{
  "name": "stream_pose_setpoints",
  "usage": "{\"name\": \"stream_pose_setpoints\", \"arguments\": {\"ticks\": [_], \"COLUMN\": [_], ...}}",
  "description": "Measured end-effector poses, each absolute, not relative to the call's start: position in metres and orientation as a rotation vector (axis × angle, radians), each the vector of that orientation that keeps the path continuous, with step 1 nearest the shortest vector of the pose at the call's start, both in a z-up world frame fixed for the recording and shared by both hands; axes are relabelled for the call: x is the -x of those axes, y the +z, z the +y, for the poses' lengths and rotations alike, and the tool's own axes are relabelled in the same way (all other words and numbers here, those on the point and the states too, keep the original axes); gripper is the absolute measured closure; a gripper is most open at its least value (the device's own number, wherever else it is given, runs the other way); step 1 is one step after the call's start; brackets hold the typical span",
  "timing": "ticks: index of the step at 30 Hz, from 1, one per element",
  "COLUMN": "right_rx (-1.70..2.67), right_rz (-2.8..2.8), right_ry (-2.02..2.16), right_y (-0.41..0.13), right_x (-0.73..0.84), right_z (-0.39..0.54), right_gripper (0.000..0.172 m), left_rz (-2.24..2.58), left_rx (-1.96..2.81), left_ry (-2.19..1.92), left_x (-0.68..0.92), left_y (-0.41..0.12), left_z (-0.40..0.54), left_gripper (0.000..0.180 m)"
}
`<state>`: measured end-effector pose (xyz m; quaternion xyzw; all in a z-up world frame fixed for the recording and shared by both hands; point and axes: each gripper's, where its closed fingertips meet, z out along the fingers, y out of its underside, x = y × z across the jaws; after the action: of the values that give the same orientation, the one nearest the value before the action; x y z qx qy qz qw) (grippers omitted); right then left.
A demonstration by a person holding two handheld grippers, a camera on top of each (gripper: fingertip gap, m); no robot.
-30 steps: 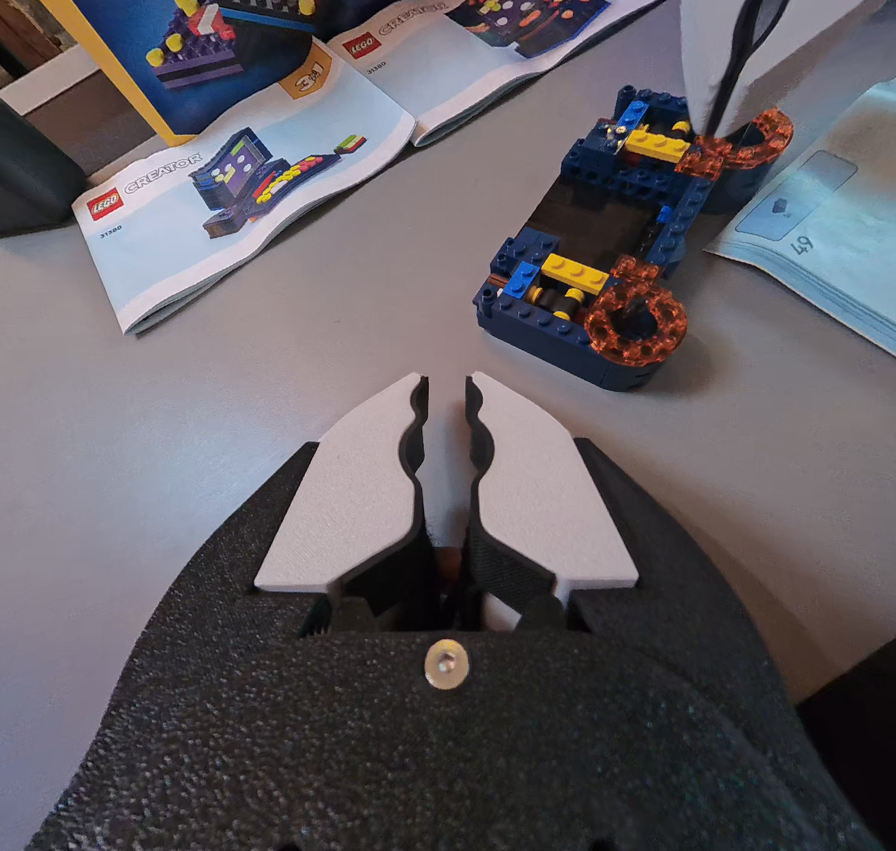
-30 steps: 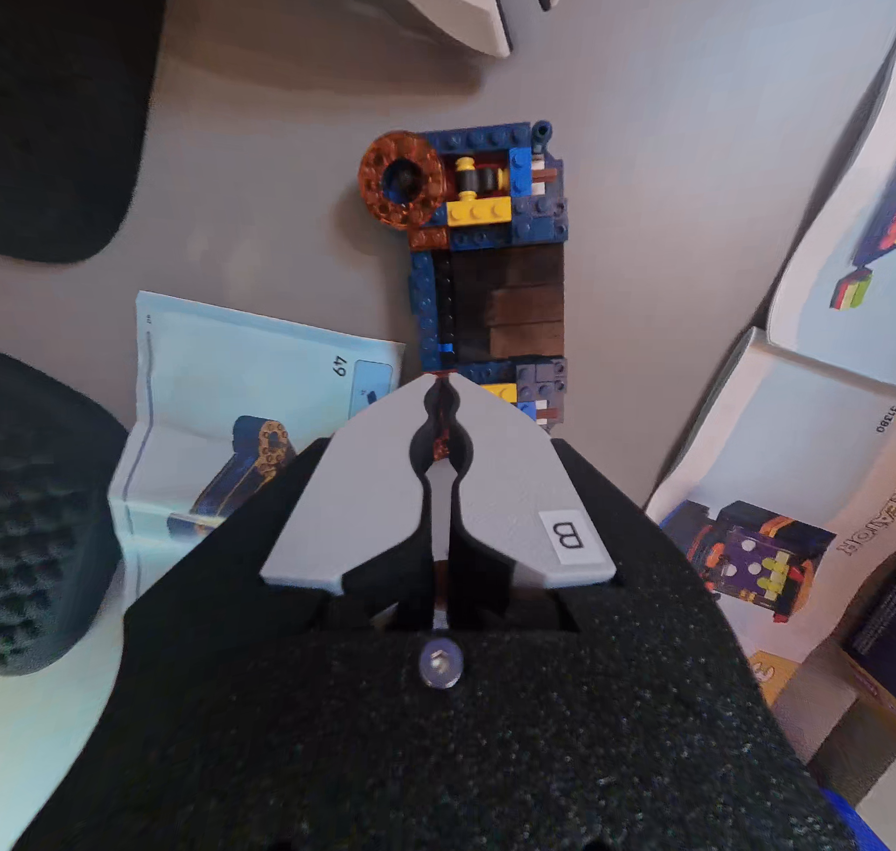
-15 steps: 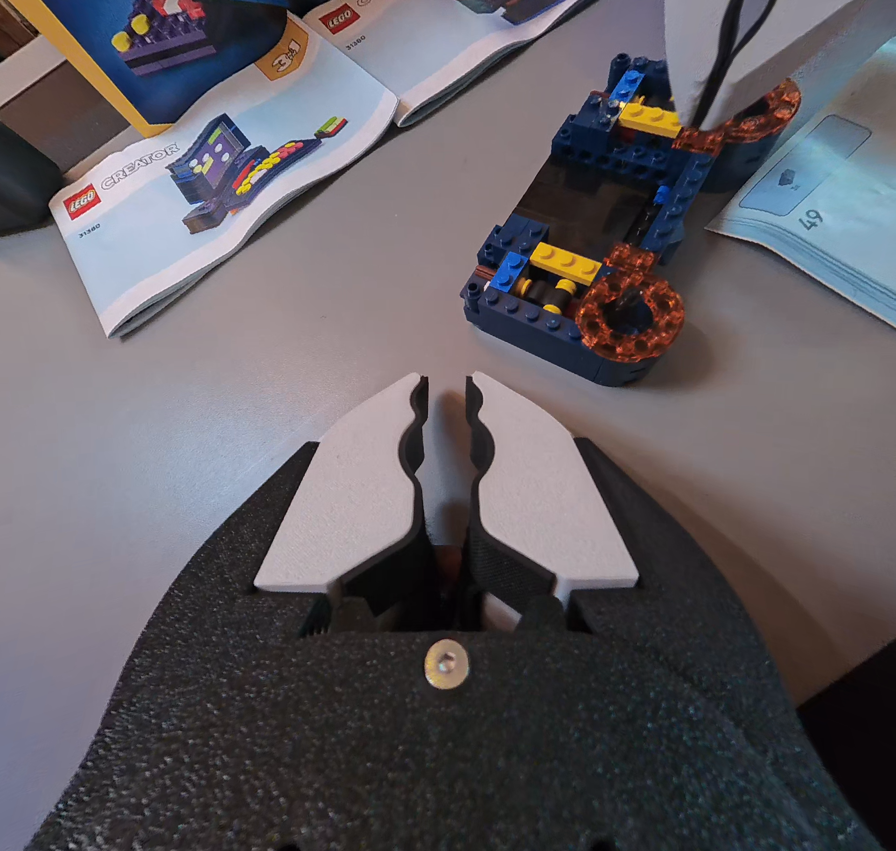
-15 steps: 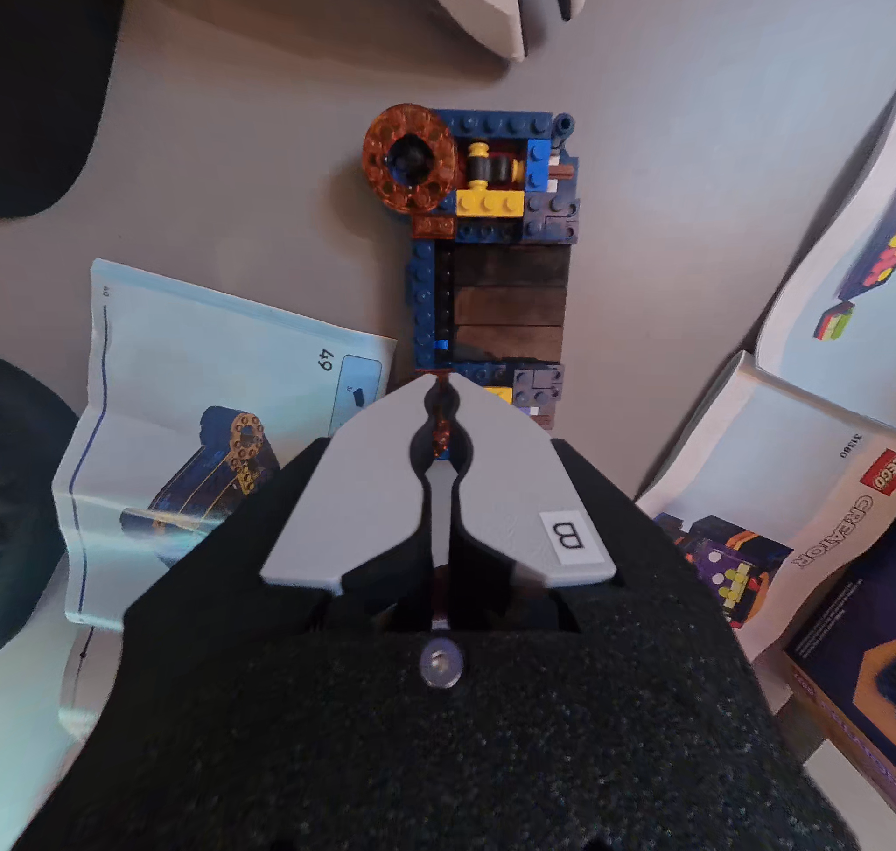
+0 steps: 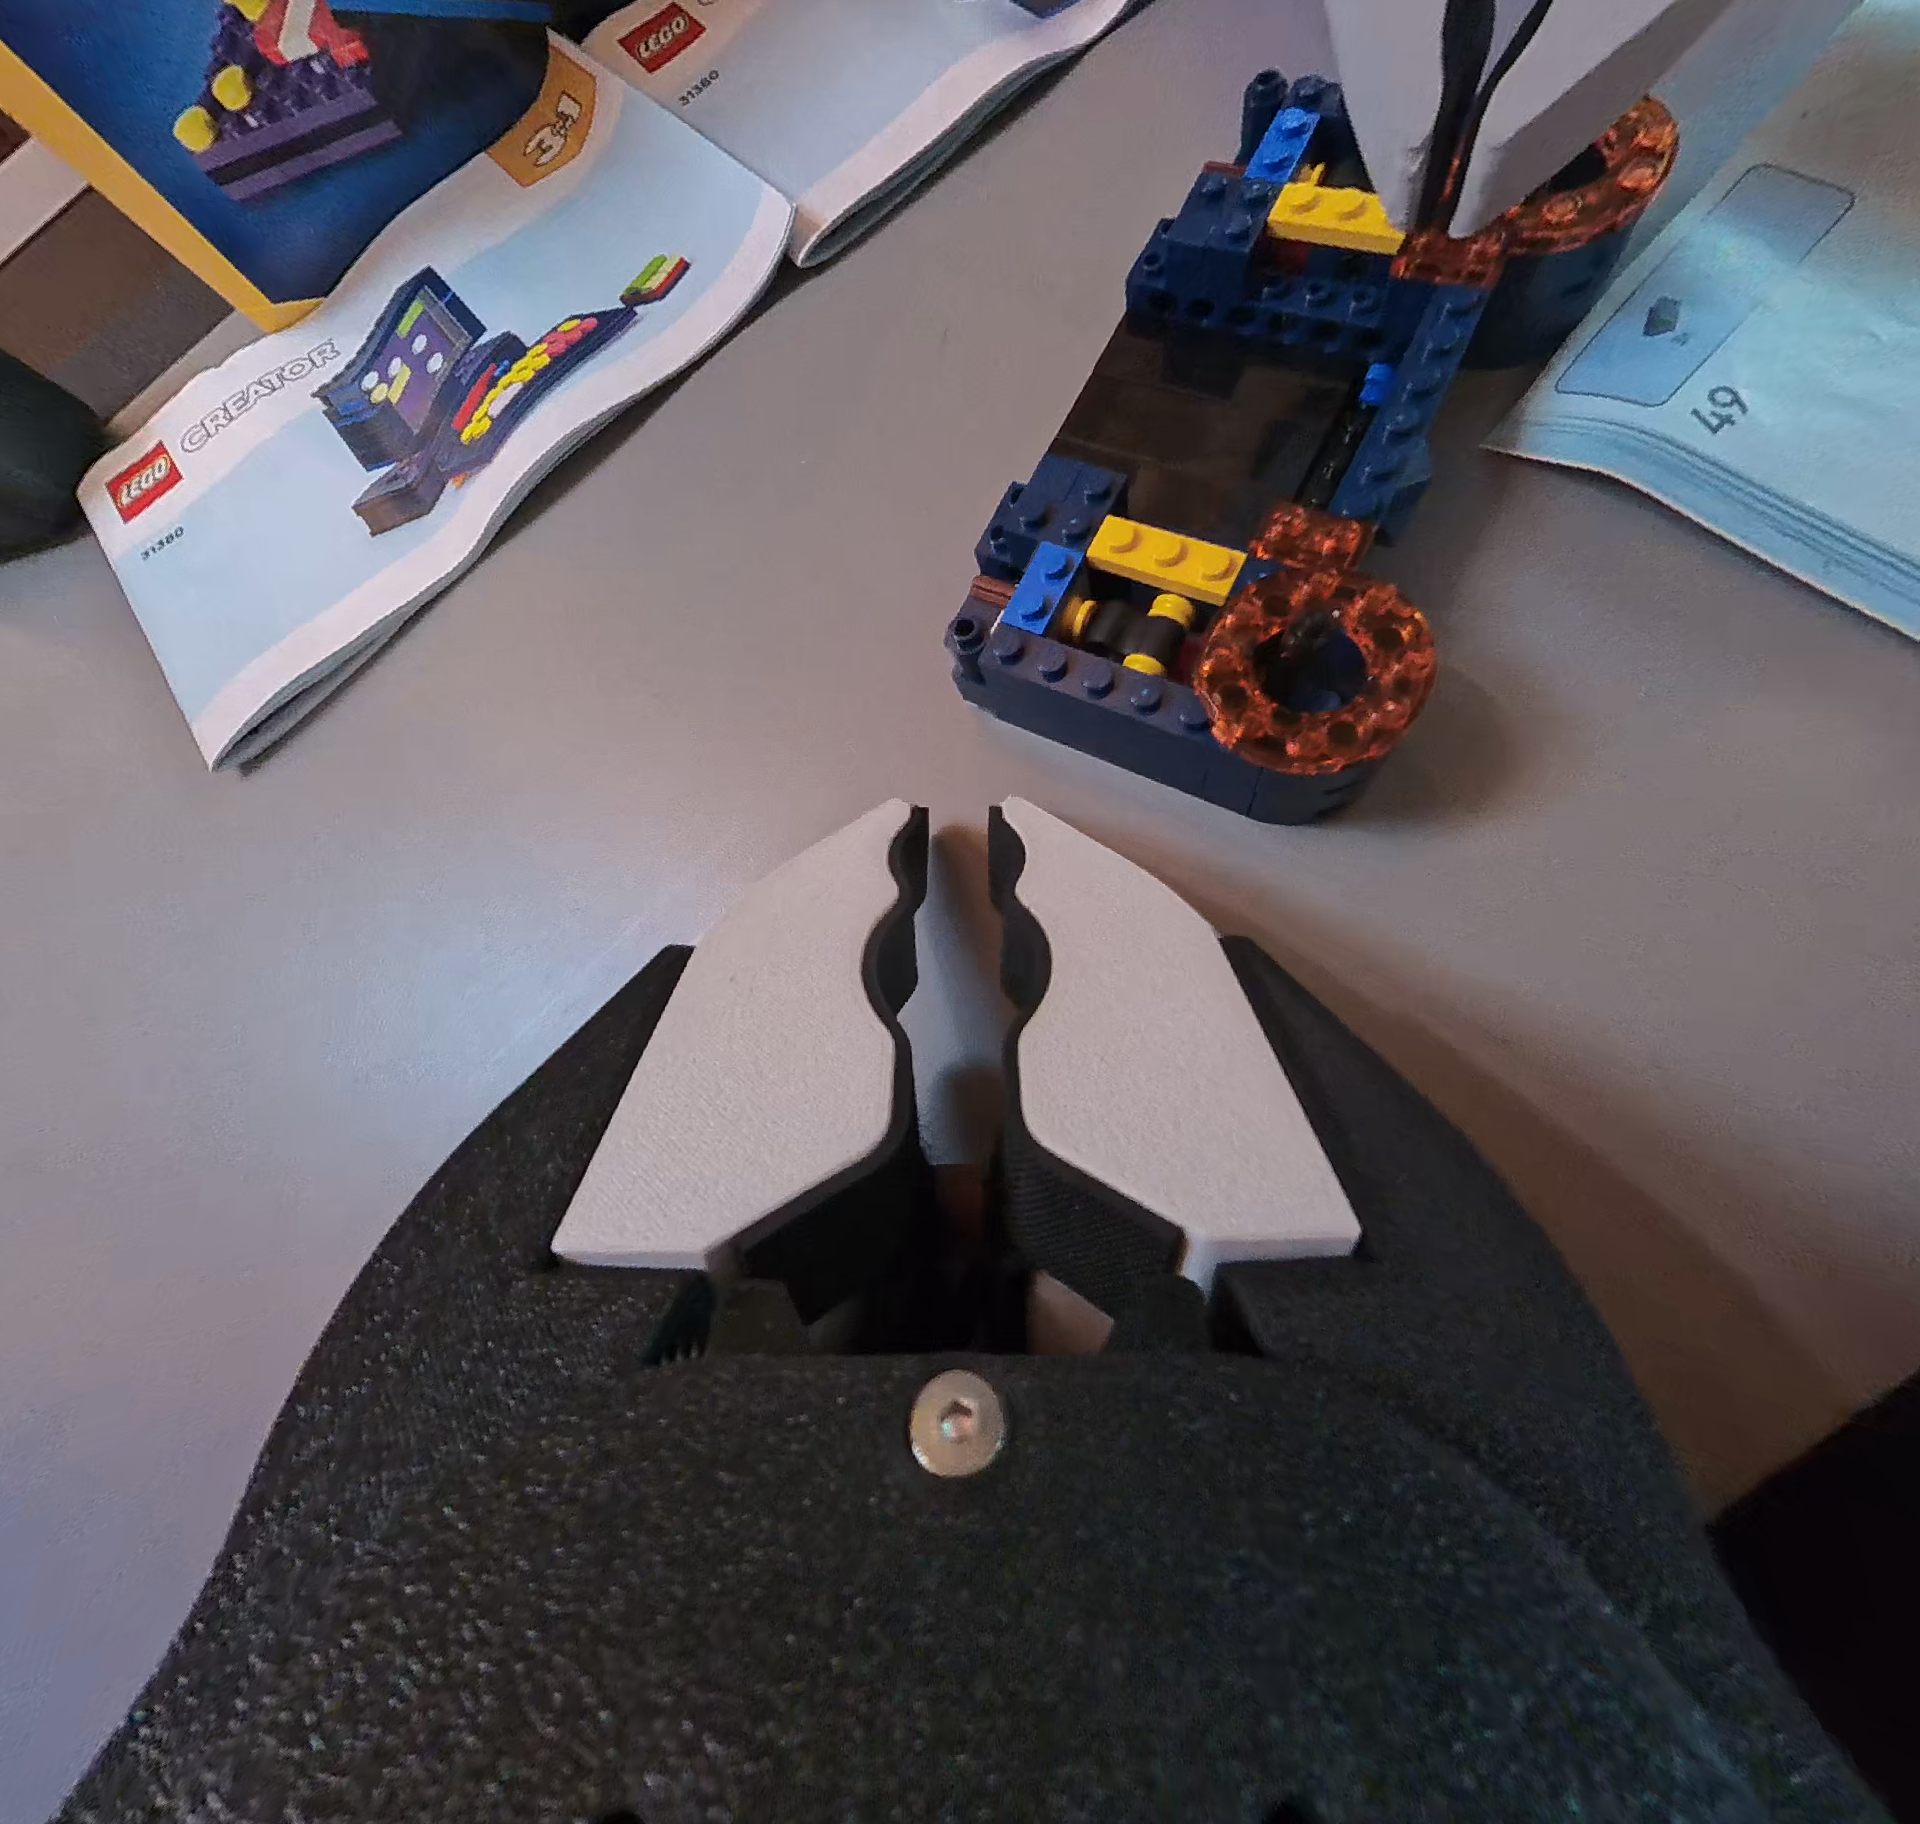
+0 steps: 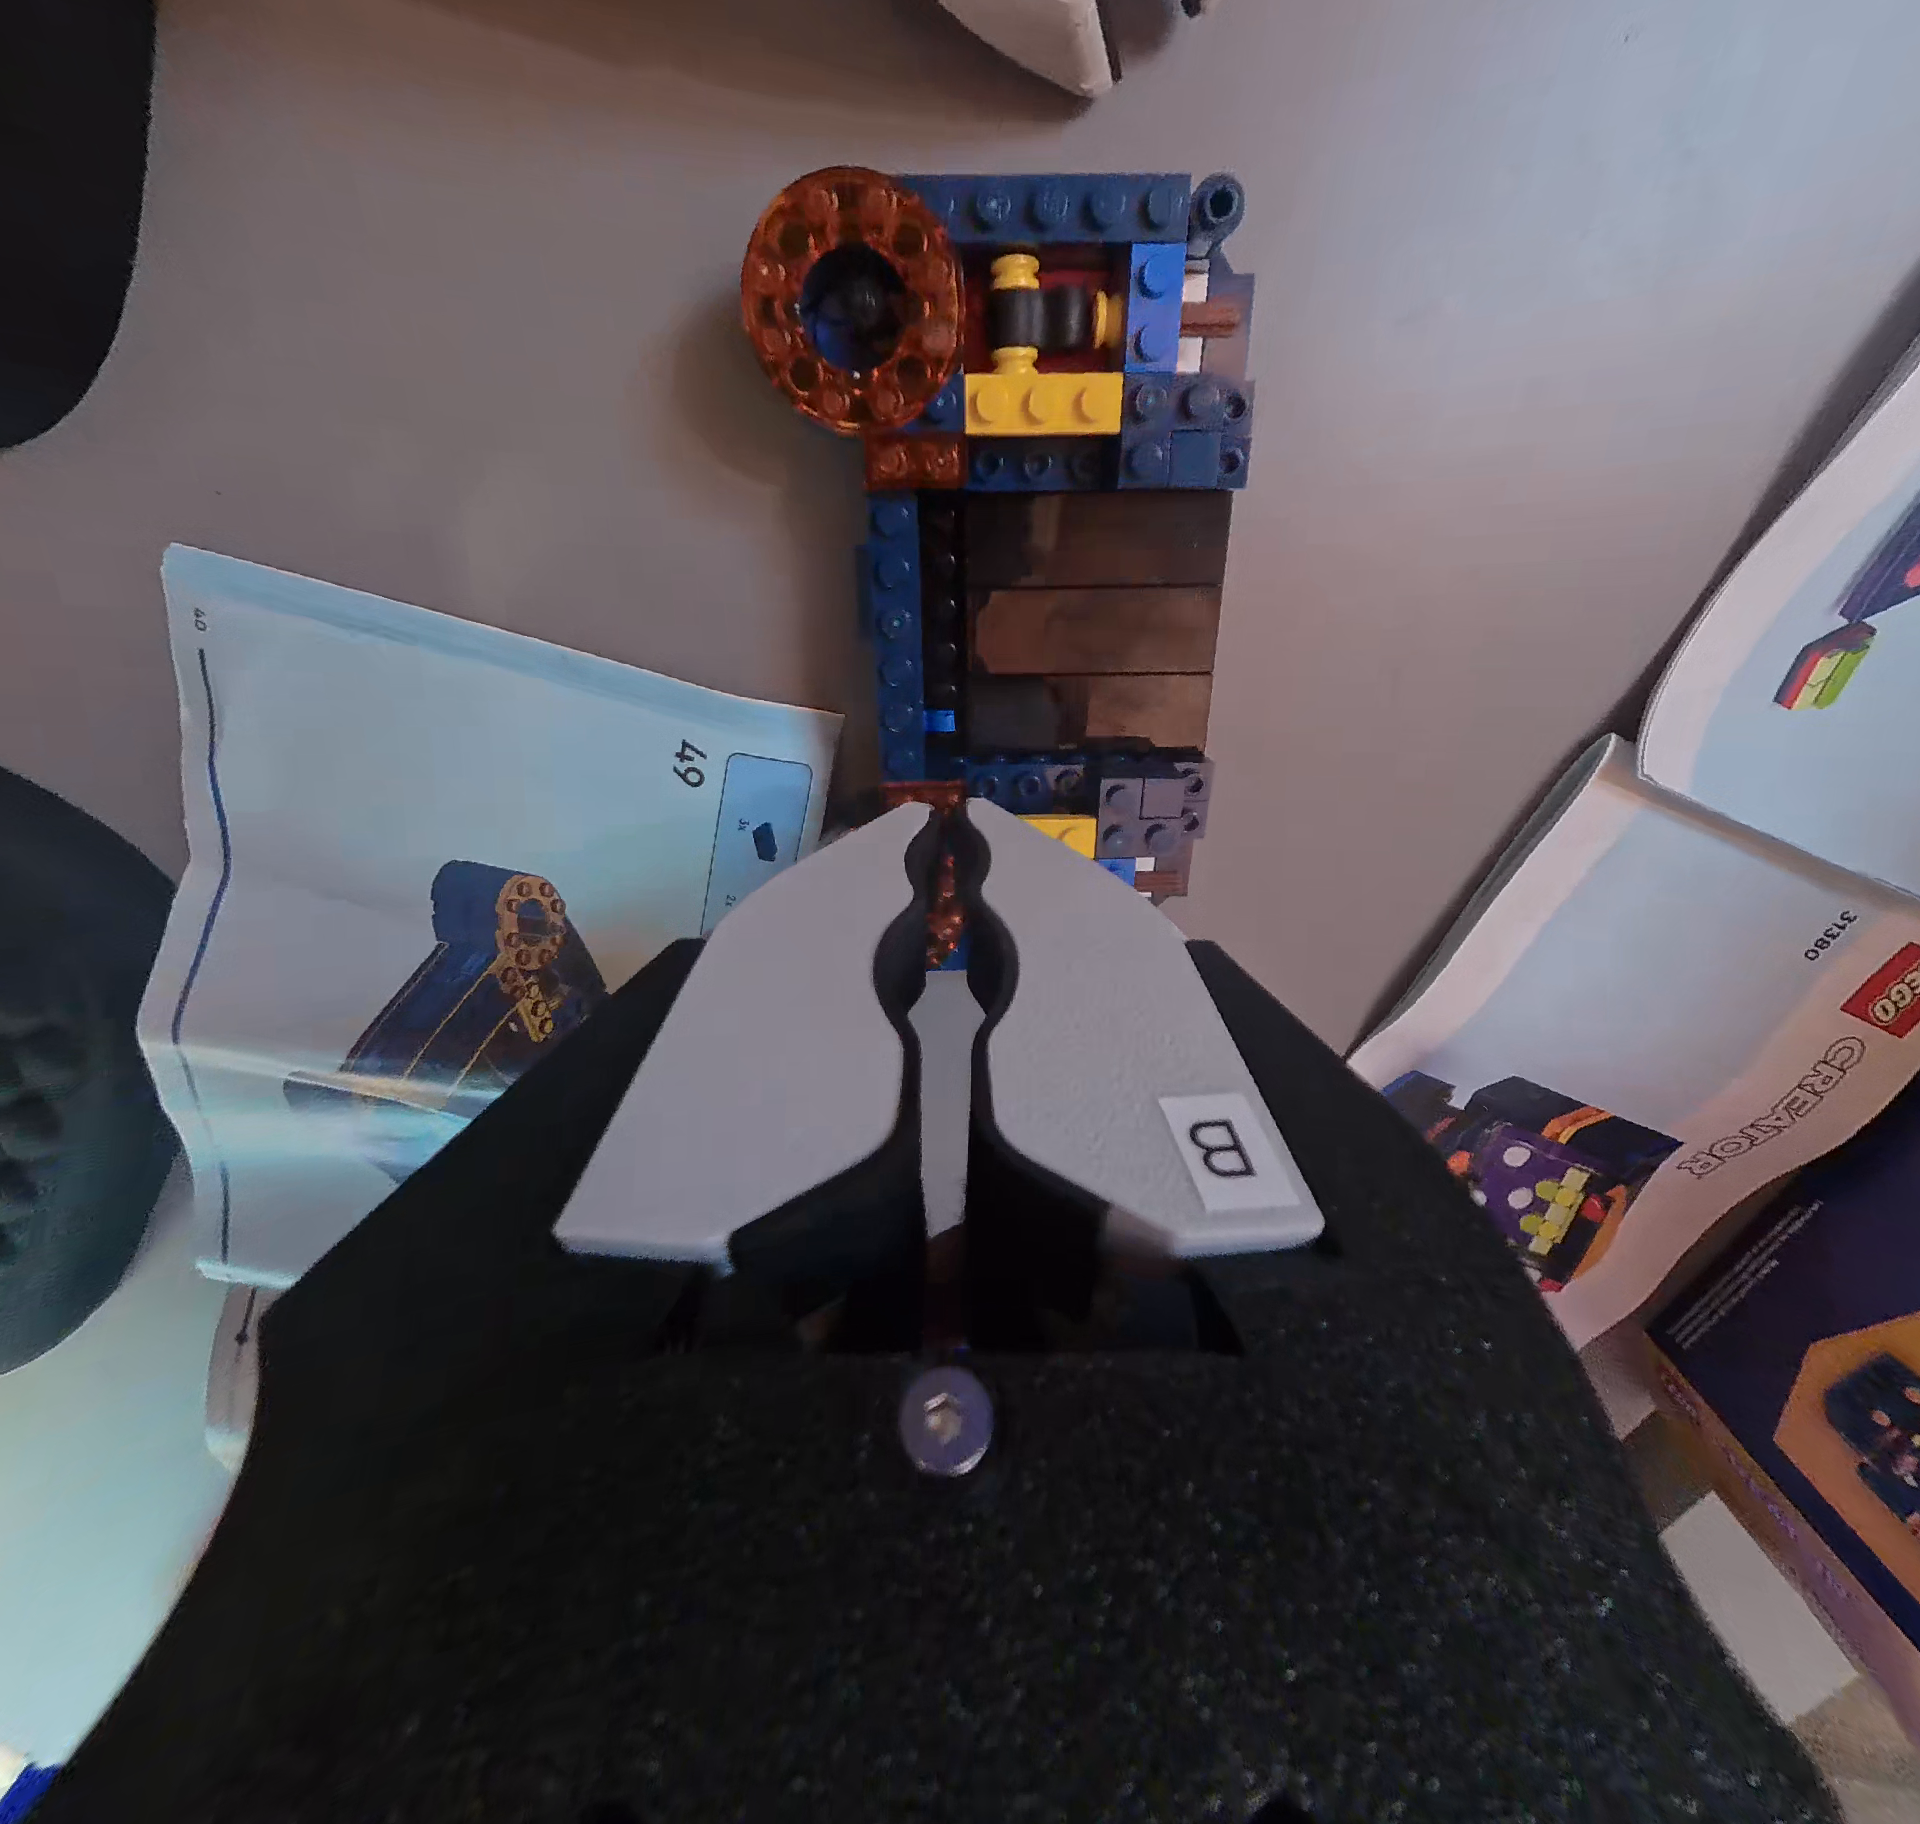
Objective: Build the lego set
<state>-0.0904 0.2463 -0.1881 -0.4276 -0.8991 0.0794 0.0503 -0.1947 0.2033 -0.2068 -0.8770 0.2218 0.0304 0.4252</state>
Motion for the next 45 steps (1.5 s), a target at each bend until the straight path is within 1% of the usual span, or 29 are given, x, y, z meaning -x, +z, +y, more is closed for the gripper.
{"name": "stream_pose_setpoints", "arguments": {"ticks": [8, 12, 14, 17, 19, 24, 27, 34, 38, 39, 40, 43, 45], "right_rx": [1.35, 1.305, 1.358, 1.441, 1.489, 1.793, 1.895, 1.868, 1.894, 1.893, 1.887, 1.833, 1.742], "right_rz": [-2.716, -2.709, -2.63, -2.445, -2.397, -2.328, -2.242, -2.055, -2.067, -2.069, -2.066, -2.017, -1.915], "right_ry": [0.164, 0.125, 0.209, 0.449, 0.503, 0.508, 0.482, 0.572, 0.574, 0.565, 0.546, 0.565, 0.632], "right_y": [-0.188, -0.188, -0.175, -0.141, -0.133, -0.166, -0.185, -0.19, -0.203, -0.207, -0.21, -0.207, -0.194], "right_x": [0.092, 0.091, 0.088, 0.07, 0.037, -0.058, -0.089, -0.082, -0.081, -0.082, -0.082, -0.08, -0.072], "right_z": [0.244, 0.246, 0.245, 0.236, 0.233, 0.233, 0.231, 0.228, 0.223, 0.223, 0.223, 0.223, 0.225], "right_gripper": [0.17, 0.171, 0.165, 0.154, 0.149, 0.148, 0.148, 0.148, 0.147, 0.149, 0.156, 0.156, 0.156], "left_rz": [0.603, 0.61, 0.62, 0.631, 0.626, 0.641, 0.644, 0.635, 0.591, 0.557, 0.511, 0.341, 0.24], "left_rx": [2.176, 2.171, 2.16, 2.152, 2.152, 2.141, 2.139, 2.141, 2.119, 2.105, 2.082, 1.944, 1.808], "left_ry": [0.082, 0.087, 0.097, 0.107, 0.103, 0.12, 0.126, 0.127, 0.143, 0.15, 0.158, 0.205, 0.196], "left_x": [0.189, 0.189, 0.188, 0.187, 0.187, 0.186, 0.186, 0.187, 0.192, 0.195, 0.199, 0.217, 0.225], "left_y": [-0.207, -0.207, -0.206, -0.205, -0.205, -0.205, -0.205, -0.204, -0.199, -0.196, -0.191, -0.164, -0.136], "left_z": [0.203, 0.203, 0.203, 0.203, 0.203, 0.202, 0.202, 0.203, 0.205, 0.206, 0.207, 0.211, 0.211], "left_gripper": [0.172, 0.17, 0.167, 0.166, 0.164, 0.162, 0.163, 0.163, 0.158, 0.156, 0.154, 0.15, 0.15]}}
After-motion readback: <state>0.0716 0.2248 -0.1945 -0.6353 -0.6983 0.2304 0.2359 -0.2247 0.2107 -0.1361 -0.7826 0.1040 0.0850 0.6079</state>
